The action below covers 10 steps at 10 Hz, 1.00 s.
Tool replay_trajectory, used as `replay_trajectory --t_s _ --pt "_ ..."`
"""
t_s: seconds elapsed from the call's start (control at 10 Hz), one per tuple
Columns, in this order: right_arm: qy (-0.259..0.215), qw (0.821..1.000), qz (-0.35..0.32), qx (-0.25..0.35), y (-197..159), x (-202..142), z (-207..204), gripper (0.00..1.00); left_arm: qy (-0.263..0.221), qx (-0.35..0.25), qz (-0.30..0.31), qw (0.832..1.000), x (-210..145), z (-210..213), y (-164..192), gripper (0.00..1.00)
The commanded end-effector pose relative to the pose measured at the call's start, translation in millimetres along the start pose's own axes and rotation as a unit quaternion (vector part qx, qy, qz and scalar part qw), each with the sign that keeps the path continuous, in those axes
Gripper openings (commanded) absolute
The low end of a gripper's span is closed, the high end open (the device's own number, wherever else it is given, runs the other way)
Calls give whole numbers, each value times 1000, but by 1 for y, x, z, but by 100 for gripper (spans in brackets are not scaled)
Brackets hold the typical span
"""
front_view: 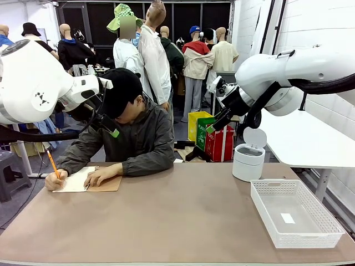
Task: Sort the paper based on its condition.
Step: If a person hands you a paper, place it in the Organizing basket , and if it's crumpled, put it in the Trash can.
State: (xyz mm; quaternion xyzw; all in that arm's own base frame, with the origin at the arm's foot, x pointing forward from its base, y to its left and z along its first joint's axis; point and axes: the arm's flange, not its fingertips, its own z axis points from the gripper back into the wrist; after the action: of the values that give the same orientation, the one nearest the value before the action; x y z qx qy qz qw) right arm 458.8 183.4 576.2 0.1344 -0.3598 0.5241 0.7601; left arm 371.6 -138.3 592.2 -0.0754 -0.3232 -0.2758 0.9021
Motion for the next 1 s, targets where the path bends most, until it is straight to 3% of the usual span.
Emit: replay_trajectory --t_s 0.0,0.9 --pt "0 1000 -4 -1 0 1 1 100 -2 0 1 1000 1 1 1 100" --pt "0 1000 -4 -1 0 1 1 100 -2 0 1 1000 1 1 1 100"
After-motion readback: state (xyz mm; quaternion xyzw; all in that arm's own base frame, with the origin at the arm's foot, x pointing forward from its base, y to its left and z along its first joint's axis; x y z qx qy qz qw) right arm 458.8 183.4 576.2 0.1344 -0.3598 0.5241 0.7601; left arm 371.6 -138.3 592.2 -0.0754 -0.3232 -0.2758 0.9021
